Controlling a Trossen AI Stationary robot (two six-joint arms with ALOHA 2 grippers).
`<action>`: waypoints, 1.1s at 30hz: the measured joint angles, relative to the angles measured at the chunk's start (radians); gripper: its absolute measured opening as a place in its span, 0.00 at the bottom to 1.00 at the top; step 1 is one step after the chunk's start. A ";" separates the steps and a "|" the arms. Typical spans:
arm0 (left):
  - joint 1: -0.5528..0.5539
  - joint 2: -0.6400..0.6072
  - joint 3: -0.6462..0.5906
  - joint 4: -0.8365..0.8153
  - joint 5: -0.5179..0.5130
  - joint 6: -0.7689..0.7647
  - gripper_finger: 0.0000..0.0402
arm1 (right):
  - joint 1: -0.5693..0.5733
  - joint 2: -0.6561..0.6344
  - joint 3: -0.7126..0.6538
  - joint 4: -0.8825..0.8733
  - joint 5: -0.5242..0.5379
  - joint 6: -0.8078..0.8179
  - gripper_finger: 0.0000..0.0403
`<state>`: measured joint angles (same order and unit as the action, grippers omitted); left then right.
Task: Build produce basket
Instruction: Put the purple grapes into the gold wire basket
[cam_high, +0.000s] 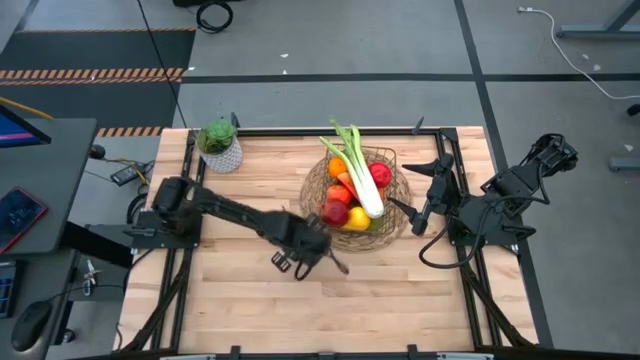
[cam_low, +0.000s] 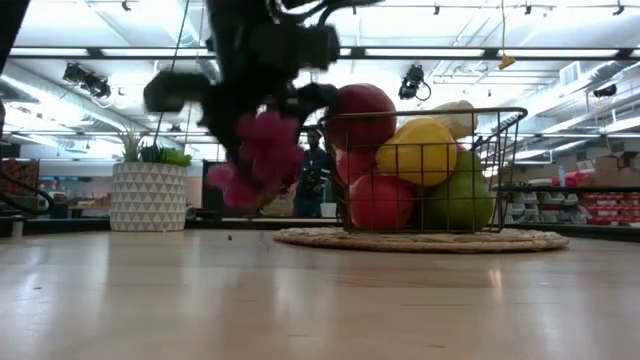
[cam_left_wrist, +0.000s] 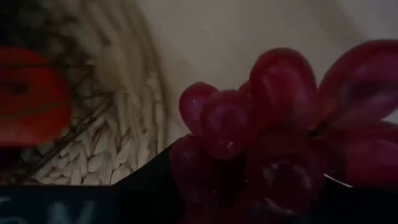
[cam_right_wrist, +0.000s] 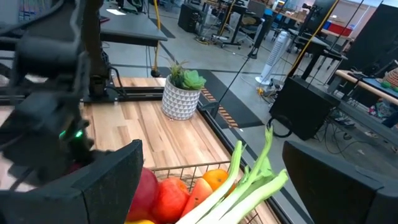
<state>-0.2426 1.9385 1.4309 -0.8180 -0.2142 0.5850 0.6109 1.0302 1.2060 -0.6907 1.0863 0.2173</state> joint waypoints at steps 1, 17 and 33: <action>0.011 -0.013 0.009 -0.005 0.033 -0.029 0.40 | 0.000 0.000 0.000 0.000 0.000 0.000 0.97; 0.078 -0.257 -0.001 -0.018 0.222 -0.220 0.40 | 0.000 0.000 -0.012 0.014 -0.002 -0.010 0.97; 0.083 -0.525 -0.001 0.202 0.220 -0.329 0.40 | 0.000 0.000 -0.011 0.017 0.000 -0.014 0.97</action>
<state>-0.1596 1.4138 1.4303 -0.6157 0.0058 0.2564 0.6109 1.0306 1.1946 -0.6739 1.0863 0.2036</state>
